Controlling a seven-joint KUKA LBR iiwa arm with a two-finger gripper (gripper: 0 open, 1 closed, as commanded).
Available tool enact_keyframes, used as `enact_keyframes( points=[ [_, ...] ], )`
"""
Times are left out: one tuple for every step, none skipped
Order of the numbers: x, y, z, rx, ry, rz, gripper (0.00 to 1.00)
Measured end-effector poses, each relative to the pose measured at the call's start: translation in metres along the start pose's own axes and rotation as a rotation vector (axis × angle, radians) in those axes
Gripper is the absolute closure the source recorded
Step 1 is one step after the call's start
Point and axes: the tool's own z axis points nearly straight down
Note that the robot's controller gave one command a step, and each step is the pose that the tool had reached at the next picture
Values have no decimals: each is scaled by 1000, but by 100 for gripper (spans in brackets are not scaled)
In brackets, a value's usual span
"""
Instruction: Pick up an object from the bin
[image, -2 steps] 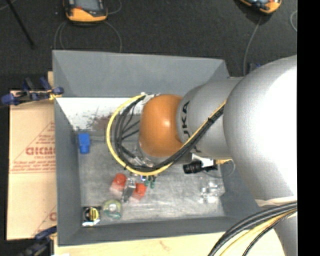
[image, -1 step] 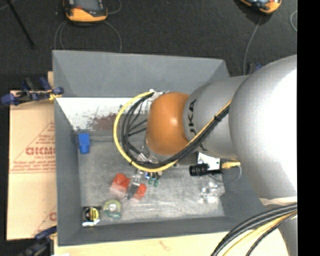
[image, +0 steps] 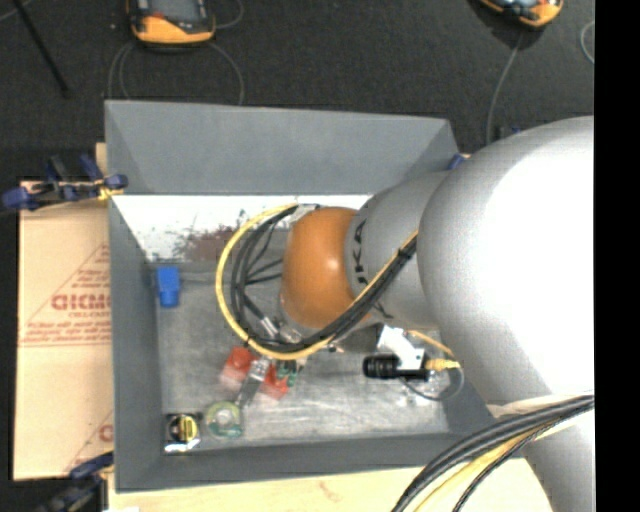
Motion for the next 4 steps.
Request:
enact_keyframes(
  points=[
    [-2, 1, -2, 3, 4, -1, 0],
    [-5, 2, -5, -2, -4, 2, 100],
    [-6, 2, -29, 3, 4, 2, 100],
    [-9, 4, -101, 2, 2, -1, 100]
  ],
)
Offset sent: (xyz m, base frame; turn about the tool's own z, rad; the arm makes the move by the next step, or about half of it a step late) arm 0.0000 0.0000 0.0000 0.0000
